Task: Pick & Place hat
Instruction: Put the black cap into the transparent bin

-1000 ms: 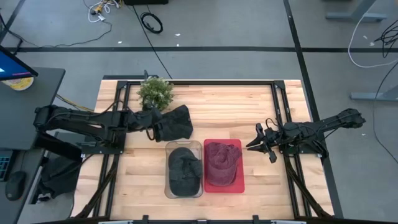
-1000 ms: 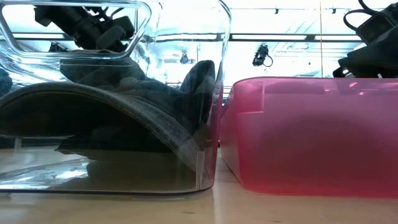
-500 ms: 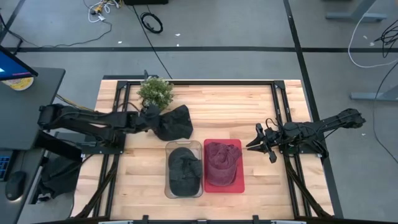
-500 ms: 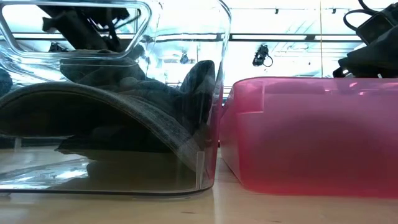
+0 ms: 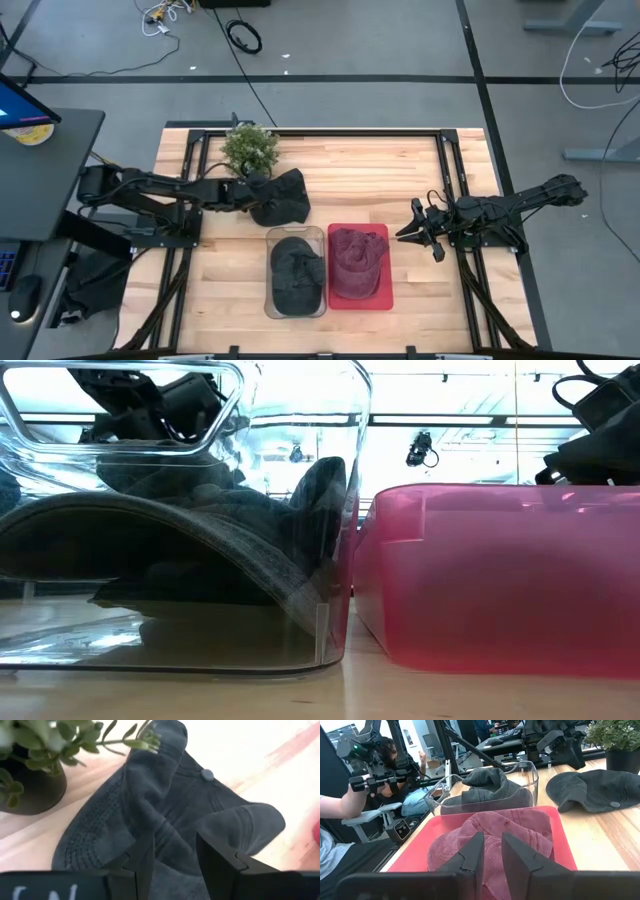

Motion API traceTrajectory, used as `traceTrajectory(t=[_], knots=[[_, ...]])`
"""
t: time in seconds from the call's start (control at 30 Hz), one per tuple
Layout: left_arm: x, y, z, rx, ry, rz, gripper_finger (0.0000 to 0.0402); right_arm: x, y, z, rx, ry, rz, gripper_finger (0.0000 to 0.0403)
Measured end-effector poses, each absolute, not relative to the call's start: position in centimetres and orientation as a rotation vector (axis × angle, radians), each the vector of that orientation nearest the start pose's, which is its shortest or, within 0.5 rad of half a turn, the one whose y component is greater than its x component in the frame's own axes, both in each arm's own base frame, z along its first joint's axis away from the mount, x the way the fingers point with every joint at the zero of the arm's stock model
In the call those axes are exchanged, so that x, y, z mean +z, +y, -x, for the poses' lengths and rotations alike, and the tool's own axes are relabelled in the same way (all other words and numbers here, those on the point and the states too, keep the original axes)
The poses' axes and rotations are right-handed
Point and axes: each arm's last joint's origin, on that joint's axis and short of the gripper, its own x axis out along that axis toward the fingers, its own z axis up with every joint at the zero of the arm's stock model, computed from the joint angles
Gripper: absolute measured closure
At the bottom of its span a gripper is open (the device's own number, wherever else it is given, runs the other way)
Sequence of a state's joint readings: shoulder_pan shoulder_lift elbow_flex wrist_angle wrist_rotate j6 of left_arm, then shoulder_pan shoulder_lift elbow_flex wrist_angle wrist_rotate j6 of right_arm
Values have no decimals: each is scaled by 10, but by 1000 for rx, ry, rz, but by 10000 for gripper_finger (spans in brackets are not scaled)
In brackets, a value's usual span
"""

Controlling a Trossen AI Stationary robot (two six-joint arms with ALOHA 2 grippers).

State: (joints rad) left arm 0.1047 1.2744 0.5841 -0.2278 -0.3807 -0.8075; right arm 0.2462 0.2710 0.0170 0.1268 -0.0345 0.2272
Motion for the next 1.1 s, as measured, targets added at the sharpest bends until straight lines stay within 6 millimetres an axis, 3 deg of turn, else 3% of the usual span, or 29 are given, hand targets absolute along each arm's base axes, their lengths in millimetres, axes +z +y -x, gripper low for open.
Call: traceTrajectory(t=[0.3,0.6,0.8,0.93,1.1], knots=[[164,38,-229,843,676,576,253,158,29,-110,264,158,-212,334],[137,51,-236,888,777,583,253,158,29,-110,264,158,-212,334],[136,54,-236,869,795,545,258,158,29,-110,264,158,-212,334],[139,54,-237,841,818,508,294,158,29,-110,264,159,-212,334],[147,48,-245,758,837,413,386,158,29,-110,264,159,-212,334]])
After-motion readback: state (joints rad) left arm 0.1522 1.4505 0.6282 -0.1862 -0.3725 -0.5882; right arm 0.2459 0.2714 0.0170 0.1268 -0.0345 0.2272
